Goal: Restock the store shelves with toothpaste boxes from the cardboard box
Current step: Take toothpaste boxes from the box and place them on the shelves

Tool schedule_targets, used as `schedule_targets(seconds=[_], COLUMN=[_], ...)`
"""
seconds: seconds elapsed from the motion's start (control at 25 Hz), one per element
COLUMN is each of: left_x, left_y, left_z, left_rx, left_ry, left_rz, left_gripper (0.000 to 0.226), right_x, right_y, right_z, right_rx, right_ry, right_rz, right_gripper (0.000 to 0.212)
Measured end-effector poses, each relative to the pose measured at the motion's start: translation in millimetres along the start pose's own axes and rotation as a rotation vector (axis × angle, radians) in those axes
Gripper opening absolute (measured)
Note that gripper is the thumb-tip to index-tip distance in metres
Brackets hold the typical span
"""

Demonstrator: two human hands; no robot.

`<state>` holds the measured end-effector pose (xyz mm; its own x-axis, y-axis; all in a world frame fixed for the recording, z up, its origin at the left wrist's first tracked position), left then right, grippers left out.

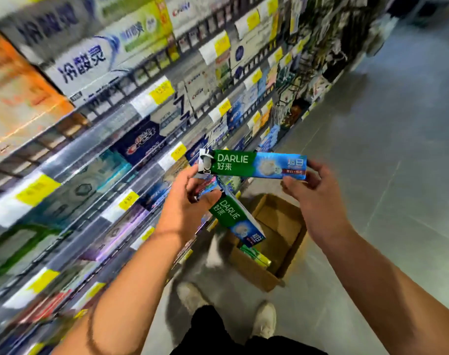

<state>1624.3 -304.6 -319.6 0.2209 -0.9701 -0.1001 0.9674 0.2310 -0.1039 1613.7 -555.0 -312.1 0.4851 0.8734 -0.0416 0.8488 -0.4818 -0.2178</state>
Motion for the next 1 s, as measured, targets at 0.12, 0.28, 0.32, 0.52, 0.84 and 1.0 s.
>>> schedule_targets(seconds=[0.12,0.28,0.32,0.52,0.84,1.0], left_x=[-42,-112,-132,-226,-379,-443], left_y=[-29,-72,-83,-152,-289,-361], left_z=[26,56,59,80,100,104], left_rx=[0.069,0.090,0.103,0.179,0.205,0.219], left_ry=[-0.016,-0.106,-0.098,-0.013,0.041,0.038], left_rz=[0.085,0.230,0.269,0.407,0.649,0.784], left_gripper=[0.057,0.059,0.058,0.065,0.076,0.072], right_x=[26,76,88,137,205,233], right_y=[-28,-86,-103,-199,-378,-465], right_z=[-32,-63,-69,-92,-104,-106], right_rx=[-0.132,-0.158,-0.156,-0.211,-0.335,-0.392], right_ry=[-0.027,0.062,0.080,0.078,0.056,0.086], right_rz=[-0.095,-0.247,-0.281,-0.462,-0.737,-0.861], right_gripper=[0.045,0.046,0.045,0.050,0.050,0.053])
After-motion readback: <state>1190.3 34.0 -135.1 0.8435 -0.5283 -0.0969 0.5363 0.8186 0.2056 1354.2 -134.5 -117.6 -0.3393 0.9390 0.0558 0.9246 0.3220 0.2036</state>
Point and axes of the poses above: each hand's wrist, its own y-axis towards the middle knuckle, its own x-axis out of the palm, z = x × y, the point moved 9 cm from there along y, towards the middle knuckle, and after that the axes turned 12 degrees about z, right-handed, at the moved point
